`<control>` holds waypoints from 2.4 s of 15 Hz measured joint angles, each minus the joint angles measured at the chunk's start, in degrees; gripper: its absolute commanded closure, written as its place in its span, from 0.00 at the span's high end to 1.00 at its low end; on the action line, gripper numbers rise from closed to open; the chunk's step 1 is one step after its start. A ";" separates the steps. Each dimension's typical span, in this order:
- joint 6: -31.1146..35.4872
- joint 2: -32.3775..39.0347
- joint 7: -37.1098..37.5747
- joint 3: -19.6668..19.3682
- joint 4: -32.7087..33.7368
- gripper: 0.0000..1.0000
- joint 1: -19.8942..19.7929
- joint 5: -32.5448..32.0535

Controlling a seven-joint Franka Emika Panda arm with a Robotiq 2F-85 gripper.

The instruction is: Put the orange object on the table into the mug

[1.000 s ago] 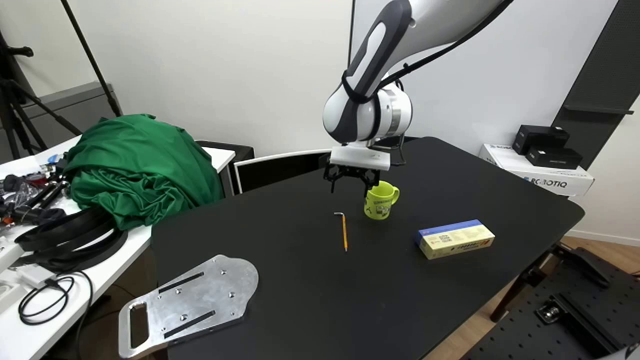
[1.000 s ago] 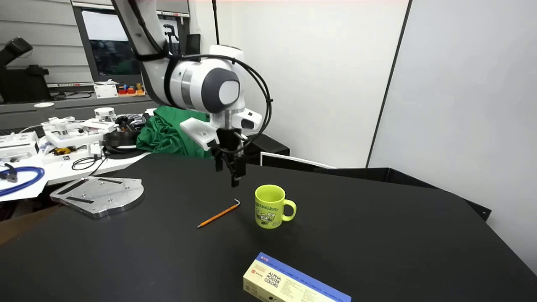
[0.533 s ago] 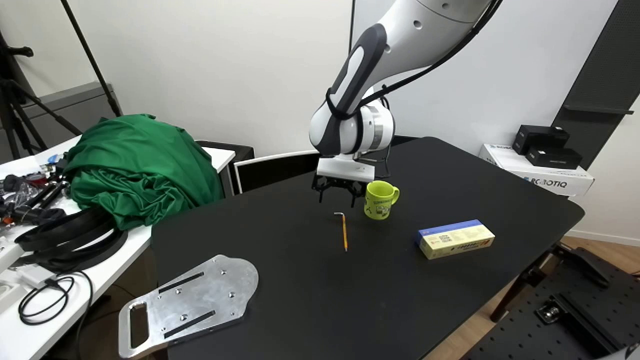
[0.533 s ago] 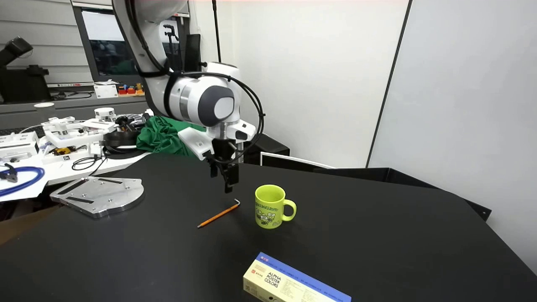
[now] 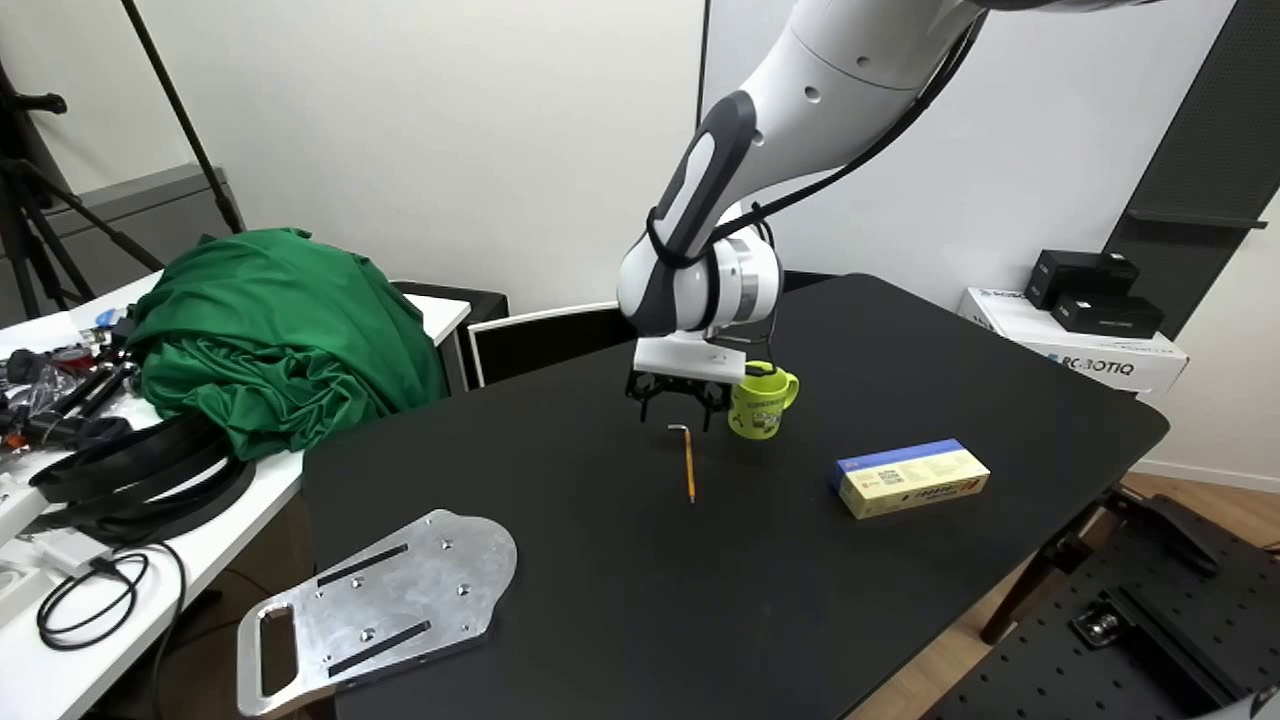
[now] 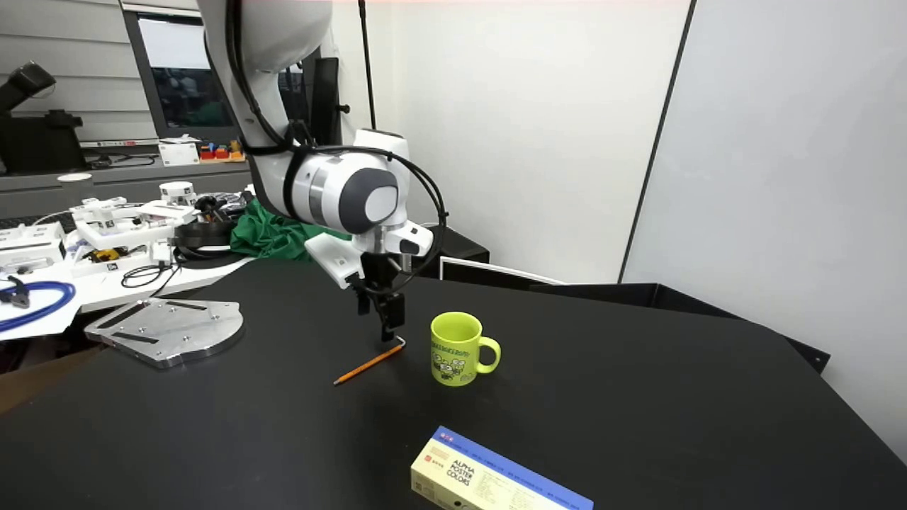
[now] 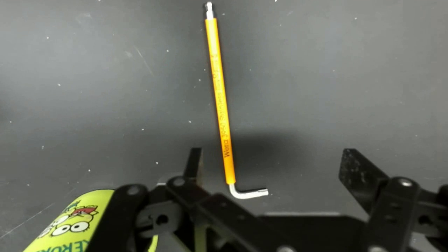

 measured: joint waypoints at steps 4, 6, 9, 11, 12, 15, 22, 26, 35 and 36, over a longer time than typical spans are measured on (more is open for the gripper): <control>-0.03 1.38 0.00 -0.72 1.11 1.00 -0.23 0.10; -0.03 2.07 0.00 -1.02 1.53 1.00 -0.39 0.13; -0.02 2.99 0.00 -1.32 2.01 1.00 -0.64 0.18; -0.02 3.59 0.00 -1.34 2.35 1.00 -0.80 0.20; -0.02 3.89 0.00 -1.34 2.56 1.00 -0.82 0.20; -0.02 4.84 0.00 -1.34 3.27 1.00 -0.75 0.20; -0.01 6.60 0.00 -1.34 4.67 1.00 -0.68 0.20; -0.01 7.61 0.00 -1.34 5.52 0.60 -0.51 0.20; -0.04 7.73 0.03 -1.37 7.35 0.01 0.03 0.19; -0.04 7.69 0.04 -1.38 7.46 0.00 0.05 0.20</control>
